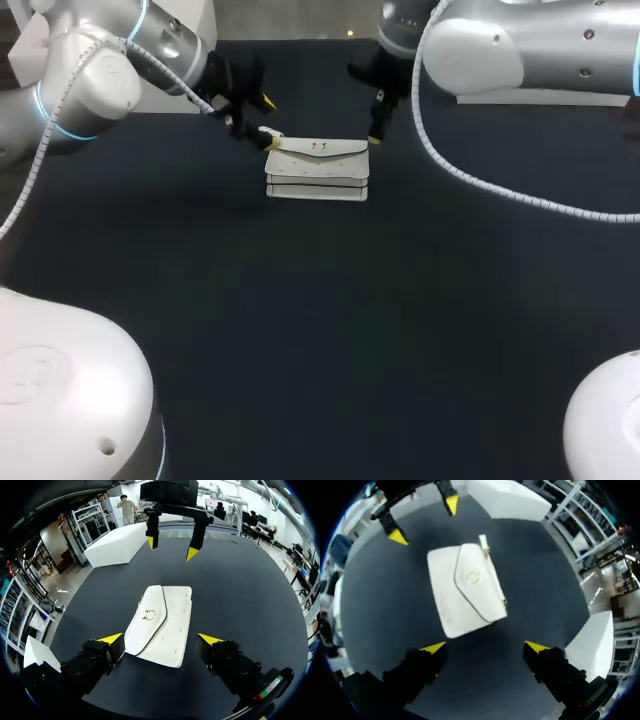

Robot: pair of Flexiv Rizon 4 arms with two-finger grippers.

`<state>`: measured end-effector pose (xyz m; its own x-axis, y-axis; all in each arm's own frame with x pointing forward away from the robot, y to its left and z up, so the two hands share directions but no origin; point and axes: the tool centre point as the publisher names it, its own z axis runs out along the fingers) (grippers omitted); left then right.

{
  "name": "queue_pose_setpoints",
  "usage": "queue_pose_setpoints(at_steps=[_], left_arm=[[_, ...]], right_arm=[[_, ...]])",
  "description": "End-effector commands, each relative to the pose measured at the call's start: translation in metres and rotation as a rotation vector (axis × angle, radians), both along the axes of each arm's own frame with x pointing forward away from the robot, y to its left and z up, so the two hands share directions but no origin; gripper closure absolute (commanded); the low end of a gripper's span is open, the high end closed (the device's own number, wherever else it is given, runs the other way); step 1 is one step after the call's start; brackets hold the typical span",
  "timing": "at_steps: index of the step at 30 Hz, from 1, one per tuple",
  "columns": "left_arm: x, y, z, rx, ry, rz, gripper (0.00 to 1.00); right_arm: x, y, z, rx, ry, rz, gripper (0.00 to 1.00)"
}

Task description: Pick up the bag, open it, inspect its contents, close it, and place it on the opposite side

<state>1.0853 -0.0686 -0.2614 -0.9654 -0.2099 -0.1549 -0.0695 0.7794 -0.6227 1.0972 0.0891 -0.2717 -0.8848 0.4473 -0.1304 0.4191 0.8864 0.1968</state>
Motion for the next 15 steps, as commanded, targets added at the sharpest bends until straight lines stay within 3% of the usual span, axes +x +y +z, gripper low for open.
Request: queue_pose_setpoints(at_steps=[1, 7, 15], left_arm=[[-0.002, 0.004, 0.006, -0.006, 0.400, 0.522, 0.00], [-0.012, 0.010, 0.008, -0.135, 0.574, 0.664, 0.00], [-0.027, 0.007, 0.006, -0.253, 0.667, 0.835, 0.00]], right_arm=[[0.007, -0.008, 0.009, 0.277, 0.312, -0.379, 0.00], [-0.002, -0.011, 0.004, 0.405, 0.326, -0.507, 0.00], [-0.015, -0.006, -0.004, 0.506, 0.301, -0.601, 0.00]])
